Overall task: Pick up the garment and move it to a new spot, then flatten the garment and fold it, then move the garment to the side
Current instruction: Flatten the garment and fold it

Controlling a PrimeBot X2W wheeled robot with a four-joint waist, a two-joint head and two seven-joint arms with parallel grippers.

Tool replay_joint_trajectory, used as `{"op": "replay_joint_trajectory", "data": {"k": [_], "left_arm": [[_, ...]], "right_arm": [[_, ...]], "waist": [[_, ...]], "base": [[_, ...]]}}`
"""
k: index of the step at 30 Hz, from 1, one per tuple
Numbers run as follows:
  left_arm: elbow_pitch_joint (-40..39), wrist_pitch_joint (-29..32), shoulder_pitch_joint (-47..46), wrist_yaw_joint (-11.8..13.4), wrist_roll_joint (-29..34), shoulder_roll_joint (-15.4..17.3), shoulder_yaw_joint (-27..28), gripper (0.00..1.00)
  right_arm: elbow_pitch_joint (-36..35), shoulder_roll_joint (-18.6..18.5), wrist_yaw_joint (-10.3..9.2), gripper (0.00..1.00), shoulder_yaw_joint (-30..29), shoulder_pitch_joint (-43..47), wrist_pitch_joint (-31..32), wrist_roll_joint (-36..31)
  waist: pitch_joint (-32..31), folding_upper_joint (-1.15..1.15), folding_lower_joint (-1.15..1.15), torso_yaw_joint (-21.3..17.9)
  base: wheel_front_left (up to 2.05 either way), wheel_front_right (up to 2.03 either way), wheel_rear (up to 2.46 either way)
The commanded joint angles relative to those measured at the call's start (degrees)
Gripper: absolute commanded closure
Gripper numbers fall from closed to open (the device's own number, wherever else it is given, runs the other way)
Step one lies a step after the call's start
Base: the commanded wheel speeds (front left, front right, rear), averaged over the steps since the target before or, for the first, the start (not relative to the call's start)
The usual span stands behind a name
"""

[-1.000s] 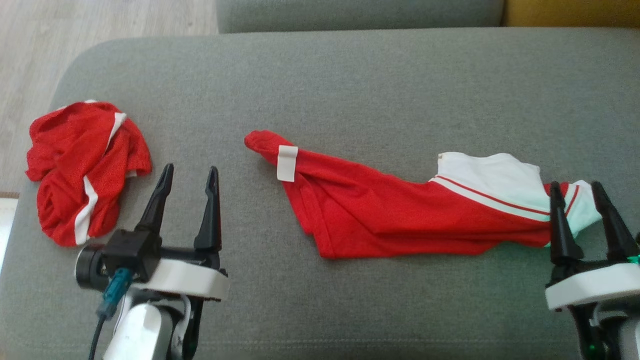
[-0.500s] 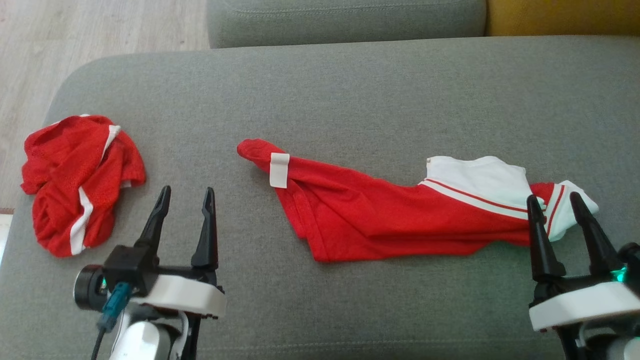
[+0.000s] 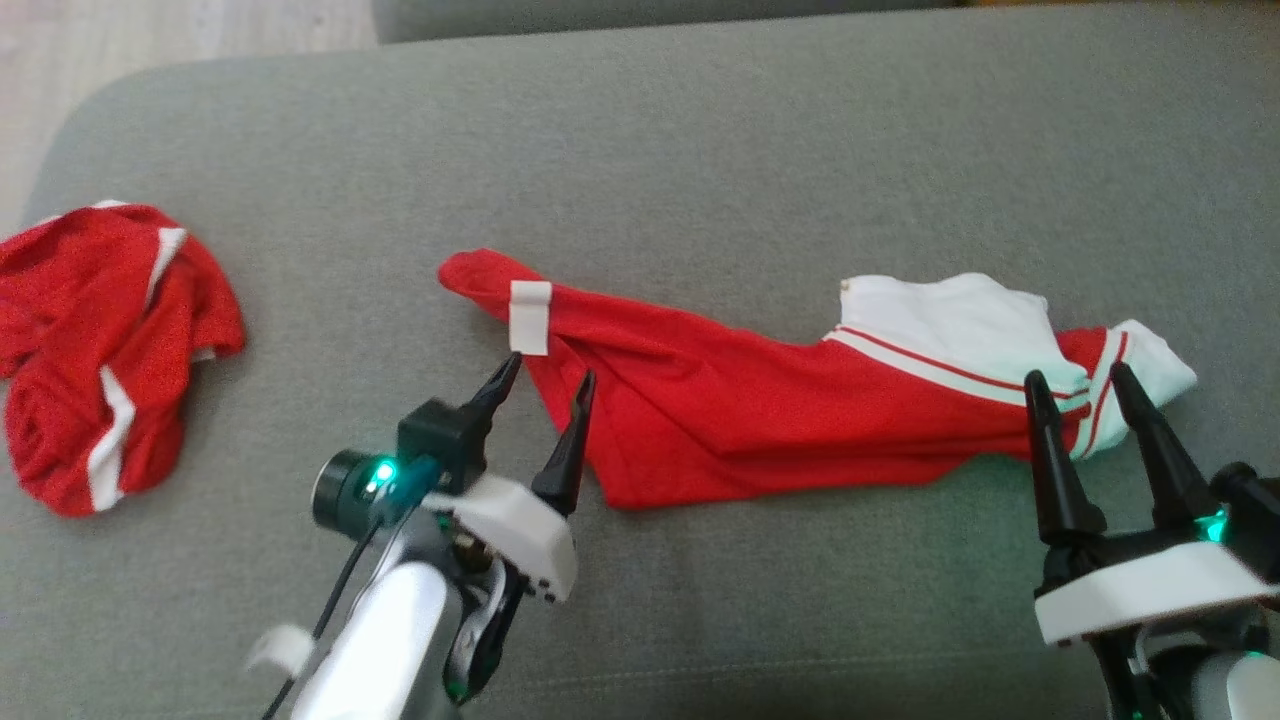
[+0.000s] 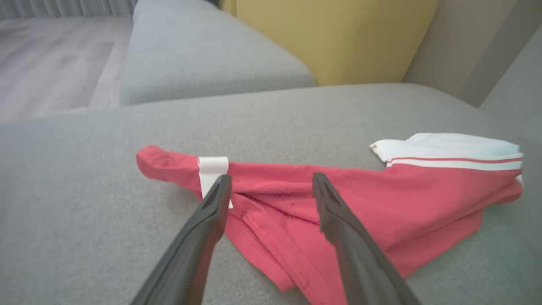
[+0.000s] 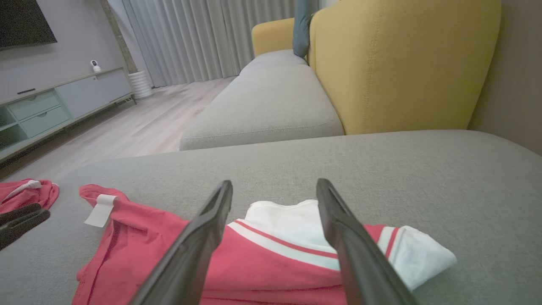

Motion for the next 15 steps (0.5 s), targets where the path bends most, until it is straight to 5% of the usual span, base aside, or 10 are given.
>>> {"op": "replay_joint_trajectory", "data": {"k": [1, 13, 14, 15], "left_arm": [[0.21, 0.16, -3.32, -0.22, -0.69, -0.03, 1.50, 0.00], [19.28, 2.50, -12.29, -0.56, -7.57, -1.30, -2.03, 0.00], [20.15, 2.54, -12.54, -0.37, -7.95, -1.31, -2.31, 0.53], [20.78, 2.32, -12.79, -0.20, -8.34, -1.32, -2.60, 0.78]], "right_arm": [[-1.81, -0.74, 0.23, 0.00, 1.33, -2.57, 0.20, 0.04], [0.19, -0.08, 0.23, 0.00, 1.14, -3.44, 0.10, 1.75], [0.27, -0.05, 0.23, 0.00, 1.17, -3.49, 0.11, 1.73], [0.34, 0.01, 0.23, 0.00, 1.20, -3.54, 0.08, 1.81]], "waist": [[1.56, 0.00, 0.00, -1.58], [3.58, 0.00, 0.00, -4.21], [3.58, 0.00, 0.00, -4.28], [3.54, 0.00, 0.00, -4.34]], "base": [[0.00, 0.00, 0.00], [0.00, 0.00, 0.00], [0.00, 0.00, 0.00], [0.00, 0.00, 0.00]]}}
